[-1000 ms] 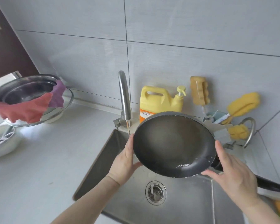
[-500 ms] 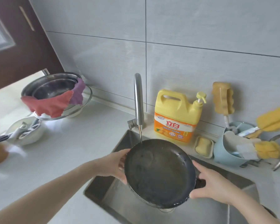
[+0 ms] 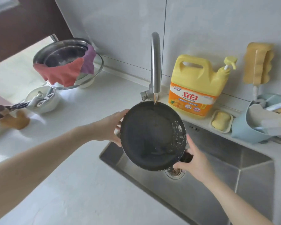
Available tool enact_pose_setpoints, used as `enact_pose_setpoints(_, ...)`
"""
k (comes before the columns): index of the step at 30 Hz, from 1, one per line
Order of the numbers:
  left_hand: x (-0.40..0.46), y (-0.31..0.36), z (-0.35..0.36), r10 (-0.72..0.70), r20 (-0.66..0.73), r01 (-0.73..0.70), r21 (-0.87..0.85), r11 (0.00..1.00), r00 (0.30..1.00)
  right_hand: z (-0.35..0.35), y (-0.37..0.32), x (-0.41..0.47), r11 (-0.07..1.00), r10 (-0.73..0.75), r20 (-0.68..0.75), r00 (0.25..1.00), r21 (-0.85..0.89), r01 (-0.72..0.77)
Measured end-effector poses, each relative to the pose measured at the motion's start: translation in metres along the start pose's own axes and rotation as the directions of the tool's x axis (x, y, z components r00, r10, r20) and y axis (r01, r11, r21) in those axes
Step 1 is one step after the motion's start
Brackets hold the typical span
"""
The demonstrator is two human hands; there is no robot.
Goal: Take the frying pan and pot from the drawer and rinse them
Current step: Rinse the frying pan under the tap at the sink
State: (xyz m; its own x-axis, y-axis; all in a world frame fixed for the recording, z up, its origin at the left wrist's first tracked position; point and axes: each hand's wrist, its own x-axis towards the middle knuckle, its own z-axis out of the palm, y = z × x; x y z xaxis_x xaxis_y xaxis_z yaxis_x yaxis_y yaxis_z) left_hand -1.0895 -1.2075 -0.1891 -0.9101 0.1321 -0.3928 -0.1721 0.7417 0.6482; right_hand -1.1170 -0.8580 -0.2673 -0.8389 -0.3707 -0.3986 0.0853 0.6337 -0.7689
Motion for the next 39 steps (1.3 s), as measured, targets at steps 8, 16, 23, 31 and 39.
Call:
enact_pose_setpoints(8,0.007,0.004,0.049,0.083,0.01,-0.075,-0.334,0.939,0.996,-0.096,-0.09,-0.03,0.786,0.059,-0.025,0.998,-0.616,-0.062)
enact_pose_setpoints(16,0.017,0.027,0.018,0.131,0.276,-0.045,-0.299,0.953,0.952,-0.107,-0.064,-0.051,0.904,0.224,0.163,0.961,-0.404,-0.142)
enact_pose_setpoints(23,0.013,0.025,-0.019,0.112,0.125,-0.09,-0.173,0.981,0.986,-0.024,-0.015,-0.026,0.995,0.055,-0.098,0.994,-0.072,-0.063)
enact_pose_setpoints(31,0.02,0.014,0.025,0.179,-0.075,-0.193,-0.29,0.937,0.981,-0.061,-0.028,-0.007,0.946,-0.069,-0.204,0.977,-0.324,-0.001)
enact_pose_setpoints(39,0.04,0.039,0.06,0.324,-0.357,-0.401,-0.167,0.901,0.876,-0.092,-0.018,-0.029,0.906,-0.159,-0.368,0.916,-0.423,-0.013)
